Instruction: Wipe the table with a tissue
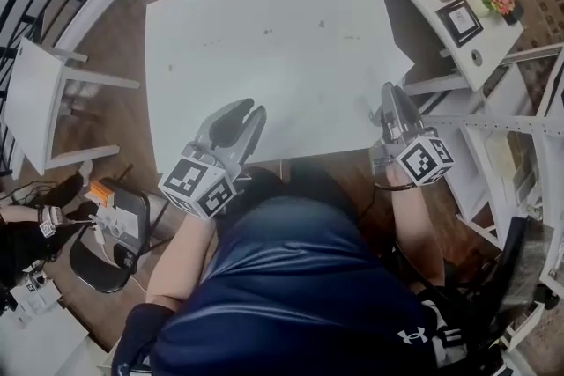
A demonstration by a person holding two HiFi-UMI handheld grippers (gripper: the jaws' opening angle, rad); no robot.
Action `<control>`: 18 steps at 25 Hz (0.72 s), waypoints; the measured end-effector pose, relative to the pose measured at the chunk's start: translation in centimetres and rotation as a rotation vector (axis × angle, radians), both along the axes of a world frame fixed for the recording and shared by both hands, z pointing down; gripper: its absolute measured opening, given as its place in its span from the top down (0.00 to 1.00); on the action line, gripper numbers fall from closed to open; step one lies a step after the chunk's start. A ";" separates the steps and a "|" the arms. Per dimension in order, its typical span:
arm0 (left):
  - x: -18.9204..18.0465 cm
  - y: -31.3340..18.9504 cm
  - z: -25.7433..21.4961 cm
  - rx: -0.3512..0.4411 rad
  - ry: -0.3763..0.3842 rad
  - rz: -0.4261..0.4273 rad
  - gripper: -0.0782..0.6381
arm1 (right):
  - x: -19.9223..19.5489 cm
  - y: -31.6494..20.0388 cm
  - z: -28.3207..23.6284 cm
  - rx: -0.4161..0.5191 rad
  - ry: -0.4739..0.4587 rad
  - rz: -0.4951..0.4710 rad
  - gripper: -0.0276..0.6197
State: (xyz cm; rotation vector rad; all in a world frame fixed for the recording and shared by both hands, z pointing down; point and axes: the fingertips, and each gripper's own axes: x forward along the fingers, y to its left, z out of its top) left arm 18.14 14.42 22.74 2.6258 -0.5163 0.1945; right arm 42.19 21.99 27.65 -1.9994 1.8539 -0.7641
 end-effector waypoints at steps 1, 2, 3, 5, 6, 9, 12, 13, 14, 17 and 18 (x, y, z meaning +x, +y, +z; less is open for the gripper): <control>0.6 -0.6 0.3 -0.007 -0.011 -0.008 0.76 | 0.9 -0.6 0.5 -0.014 -0.003 -0.003 0.94; 0.9 -1.0 0.6 -0.017 -0.026 -0.016 0.76 | 1.7 -1.2 1.1 -0.030 -0.005 -0.006 0.94; 1.2 -1.4 0.9 -0.030 -0.045 -0.025 0.76 | 2.3 -1.7 1.7 -0.051 -0.006 -0.010 0.94; 1.6 -2.2 1.9 -0.054 -0.070 -0.038 0.76 | 3.5 -2.8 3.2 -0.098 -0.004 -0.017 0.94; 1.7 -2.7 2.5 -0.061 -0.068 -0.041 0.76 | 4.1 -3.5 4.0 -0.119 0.000 -0.021 0.94; 2.1 -4.1 4.4 -0.083 -0.077 -0.037 0.76 | 5.7 -6.1 6.4 -0.181 0.031 -0.027 0.94; 1.9 -4.9 6.3 -0.115 -0.076 -0.035 0.76 | 6.9 -7.9 9.1 -0.270 0.060 -0.030 0.94; 1.8 -5.1 6.8 -0.130 -0.075 -0.038 0.76 | 7.3 -8.2 9.9 -0.308 0.072 -0.034 0.94; 1.7 -5.2 7.2 -0.144 -0.074 -0.042 0.76 | 7.6 -8.6 10.8 -0.348 0.087 -0.038 0.94; 1.1 -5.9 8.5 -0.165 -0.084 -0.051 0.76 | 8.3 -10.3 13.3 -0.445 0.158 -0.061 0.94; 0.9 -6.1 8.8 -0.174 -0.090 -0.055 0.76 | 8.4 -10.9 14.0 -0.470 0.180 -0.072 0.94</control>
